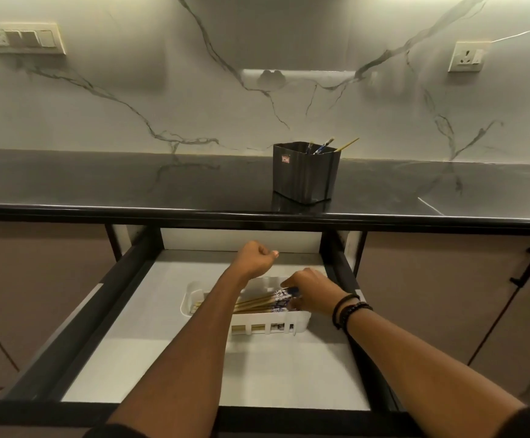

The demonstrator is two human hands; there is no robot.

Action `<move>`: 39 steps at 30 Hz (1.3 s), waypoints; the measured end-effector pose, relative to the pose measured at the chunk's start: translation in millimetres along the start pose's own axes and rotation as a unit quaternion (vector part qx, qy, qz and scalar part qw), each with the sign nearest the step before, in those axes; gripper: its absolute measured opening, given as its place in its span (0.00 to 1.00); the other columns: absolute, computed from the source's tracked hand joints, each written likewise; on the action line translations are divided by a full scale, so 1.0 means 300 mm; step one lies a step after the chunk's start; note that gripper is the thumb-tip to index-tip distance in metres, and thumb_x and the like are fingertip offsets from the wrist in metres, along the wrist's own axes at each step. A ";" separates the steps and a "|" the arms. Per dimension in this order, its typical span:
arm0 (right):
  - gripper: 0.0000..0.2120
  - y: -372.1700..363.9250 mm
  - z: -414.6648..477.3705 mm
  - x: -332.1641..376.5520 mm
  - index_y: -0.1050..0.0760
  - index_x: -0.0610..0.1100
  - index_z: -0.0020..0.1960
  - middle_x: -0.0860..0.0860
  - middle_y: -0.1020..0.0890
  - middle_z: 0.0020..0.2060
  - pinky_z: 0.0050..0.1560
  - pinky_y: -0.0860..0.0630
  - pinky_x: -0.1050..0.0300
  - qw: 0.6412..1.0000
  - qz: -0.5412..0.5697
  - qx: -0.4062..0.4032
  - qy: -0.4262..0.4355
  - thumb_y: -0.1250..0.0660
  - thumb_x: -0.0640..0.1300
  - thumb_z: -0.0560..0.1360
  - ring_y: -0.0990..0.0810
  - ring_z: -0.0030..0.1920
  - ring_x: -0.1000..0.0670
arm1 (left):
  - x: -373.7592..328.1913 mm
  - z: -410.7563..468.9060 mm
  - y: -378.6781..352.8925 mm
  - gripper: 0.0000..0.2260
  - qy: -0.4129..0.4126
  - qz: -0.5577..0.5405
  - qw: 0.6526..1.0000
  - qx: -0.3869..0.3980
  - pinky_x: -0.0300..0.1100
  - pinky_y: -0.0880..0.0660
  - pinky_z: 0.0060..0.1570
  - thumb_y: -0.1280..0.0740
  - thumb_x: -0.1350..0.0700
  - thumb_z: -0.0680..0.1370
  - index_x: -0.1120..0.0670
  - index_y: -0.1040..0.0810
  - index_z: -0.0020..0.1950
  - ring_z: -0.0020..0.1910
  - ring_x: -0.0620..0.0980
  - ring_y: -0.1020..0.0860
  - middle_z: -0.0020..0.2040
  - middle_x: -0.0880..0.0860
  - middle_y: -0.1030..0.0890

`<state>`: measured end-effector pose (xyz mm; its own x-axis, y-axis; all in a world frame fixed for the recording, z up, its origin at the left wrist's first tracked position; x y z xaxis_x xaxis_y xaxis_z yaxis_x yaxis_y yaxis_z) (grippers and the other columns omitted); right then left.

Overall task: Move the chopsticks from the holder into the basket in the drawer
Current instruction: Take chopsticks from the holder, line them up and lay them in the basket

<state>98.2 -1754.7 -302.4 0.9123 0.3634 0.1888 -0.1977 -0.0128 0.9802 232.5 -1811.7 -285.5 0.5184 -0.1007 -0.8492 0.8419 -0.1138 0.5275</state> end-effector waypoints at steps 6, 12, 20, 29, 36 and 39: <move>0.09 0.002 0.016 0.027 0.19 0.37 0.52 0.41 0.17 0.47 0.47 0.27 0.58 0.999 -0.016 -0.045 -0.015 0.37 0.38 0.78 0.19 0.49 0.43 | 0.016 -0.004 -0.014 0.08 -0.013 0.051 0.998 0.016 0.37 0.29 0.39 0.35 0.54 0.80 0.57 0.24 0.44 0.39 0.49 0.27 0.43 0.57 0.25; 0.14 0.003 0.013 -0.003 0.21 0.40 0.61 0.43 0.17 0.53 0.53 0.25 0.62 0.998 0.046 -0.031 -0.018 0.32 0.43 0.77 0.18 0.51 0.47 | 0.016 0.002 -0.018 0.10 -0.020 0.066 0.998 0.012 0.44 0.27 0.45 0.35 0.54 0.79 0.61 0.22 0.49 0.42 0.50 0.26 0.44 0.58 0.23; 0.18 0.007 0.026 -0.008 0.24 0.40 0.64 0.44 0.19 0.59 0.60 0.24 0.57 0.997 0.072 -0.023 -0.030 0.31 0.43 0.76 0.20 0.57 0.47 | 0.016 0.006 -0.021 0.08 -0.031 0.103 0.994 0.011 0.43 0.27 0.49 0.36 0.53 0.80 0.57 0.25 0.55 0.48 0.50 0.26 0.49 0.53 0.24; 0.11 0.340 0.006 -0.139 0.18 0.41 0.52 0.48 0.15 0.40 0.54 0.20 0.55 0.911 0.246 -0.308 -0.122 0.26 0.45 0.72 0.18 0.42 0.54 | -0.154 -0.005 0.058 0.15 -0.221 0.148 0.939 -0.217 0.46 0.33 0.62 0.37 0.54 0.79 0.55 0.28 0.66 0.64 0.52 0.30 0.63 0.54 0.25; 0.39 0.598 0.100 -0.278 0.33 0.41 0.70 0.44 0.22 0.62 0.64 0.25 0.49 0.848 0.347 -0.359 -0.178 0.22 0.55 0.66 0.22 0.61 0.47 | -0.167 0.119 0.043 0.27 -0.136 0.346 0.927 -0.053 0.53 0.51 0.74 0.45 0.49 0.83 0.57 0.48 0.78 0.78 0.57 0.51 0.79 0.56 0.49; 0.51 0.632 0.167 -0.320 0.46 0.42 0.76 0.42 0.35 0.74 0.71 0.33 0.45 0.847 0.390 -0.305 -0.194 0.21 0.53 0.64 0.34 0.73 0.42 | -0.161 0.141 0.035 0.27 -0.126 0.400 0.906 -0.050 0.54 0.49 0.74 0.45 0.49 0.83 0.57 0.48 0.78 0.77 0.58 0.50 0.79 0.56 0.48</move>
<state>-8.7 -1838.6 -131.6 0.4442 0.1319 0.8862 -0.8354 0.4185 0.3565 210.0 -1849.8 -237.9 0.9288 -0.3362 -0.1561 0.2275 0.1846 0.9561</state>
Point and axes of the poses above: each hand's wrist, its own z-axis towards the middle knuckle, its own y-axis out of the back of the hand, x = y × z, the point moved 4 cm from there along z, towards the middle knuckle
